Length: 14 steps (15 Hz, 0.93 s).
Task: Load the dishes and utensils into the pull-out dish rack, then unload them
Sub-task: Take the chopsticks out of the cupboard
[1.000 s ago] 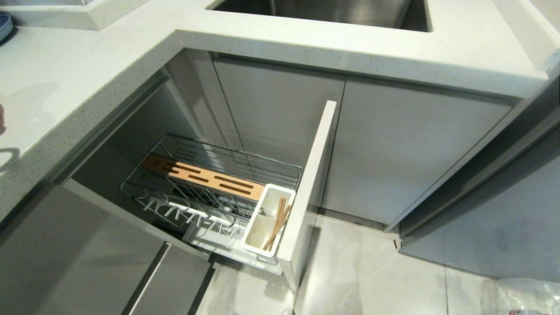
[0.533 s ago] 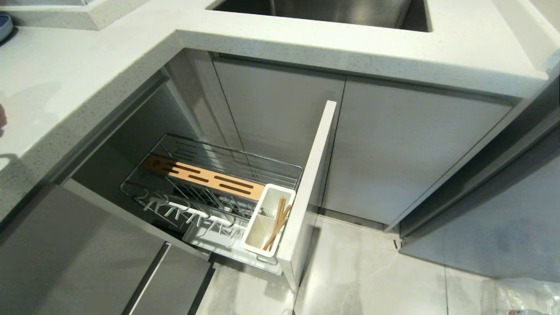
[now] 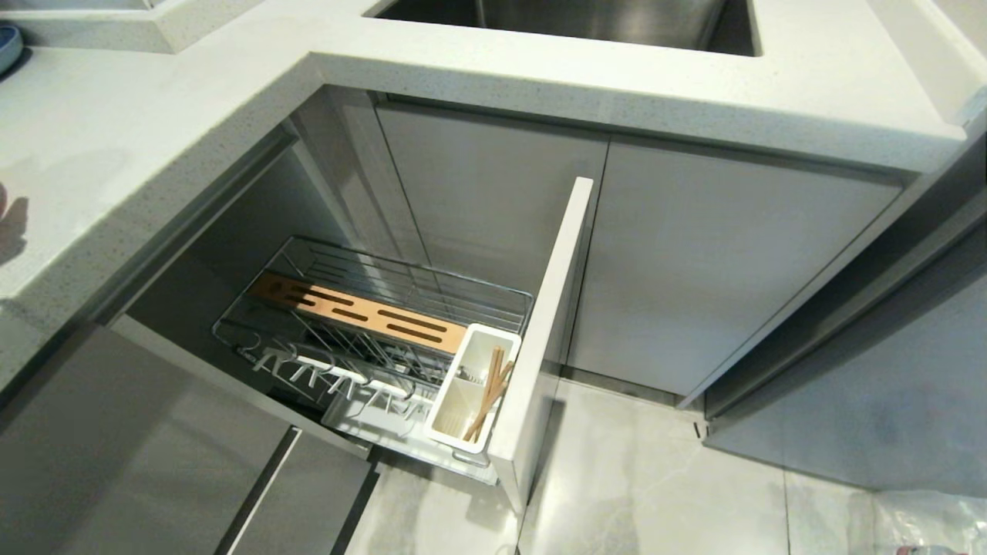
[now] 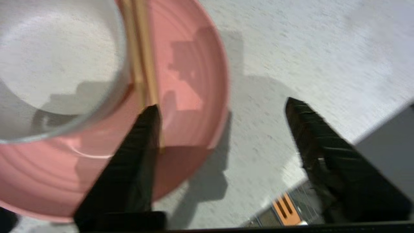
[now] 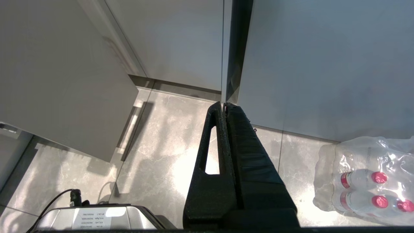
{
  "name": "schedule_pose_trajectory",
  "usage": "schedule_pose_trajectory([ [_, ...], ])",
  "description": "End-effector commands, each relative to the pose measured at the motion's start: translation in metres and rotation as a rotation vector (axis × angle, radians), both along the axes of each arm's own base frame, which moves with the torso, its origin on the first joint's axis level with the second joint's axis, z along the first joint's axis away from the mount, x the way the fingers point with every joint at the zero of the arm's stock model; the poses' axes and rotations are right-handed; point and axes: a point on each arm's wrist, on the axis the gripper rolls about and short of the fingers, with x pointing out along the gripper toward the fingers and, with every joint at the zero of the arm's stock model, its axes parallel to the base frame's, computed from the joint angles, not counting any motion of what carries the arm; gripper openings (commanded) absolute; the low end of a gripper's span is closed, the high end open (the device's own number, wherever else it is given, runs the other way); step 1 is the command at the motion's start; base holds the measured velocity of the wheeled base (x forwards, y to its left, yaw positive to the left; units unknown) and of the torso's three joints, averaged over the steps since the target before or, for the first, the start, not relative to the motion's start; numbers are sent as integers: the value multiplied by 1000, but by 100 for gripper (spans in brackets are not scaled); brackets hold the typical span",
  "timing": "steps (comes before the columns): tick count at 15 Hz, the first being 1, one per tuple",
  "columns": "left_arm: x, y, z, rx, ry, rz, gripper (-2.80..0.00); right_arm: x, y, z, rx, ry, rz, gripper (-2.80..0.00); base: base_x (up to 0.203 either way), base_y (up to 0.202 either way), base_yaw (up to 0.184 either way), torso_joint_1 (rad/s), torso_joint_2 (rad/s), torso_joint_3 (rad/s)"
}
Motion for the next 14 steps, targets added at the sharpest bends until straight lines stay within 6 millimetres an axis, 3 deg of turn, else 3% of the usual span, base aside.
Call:
schedule_pose_trajectory([
  [1,-14,-11,5,8,-33,-48,-280,0,0,0,1,1,0,-280,0,0,0,0,0,0],
  [9,-32,-53,32,30,-278,-379,-280,0,0,0,1,1,0,-280,0,0,0,0,0,0],
  [14,-9,-78,21,-157,-267,-782,-280,0,0,0,1,1,0,-280,0,0,0,0,0,0],
])
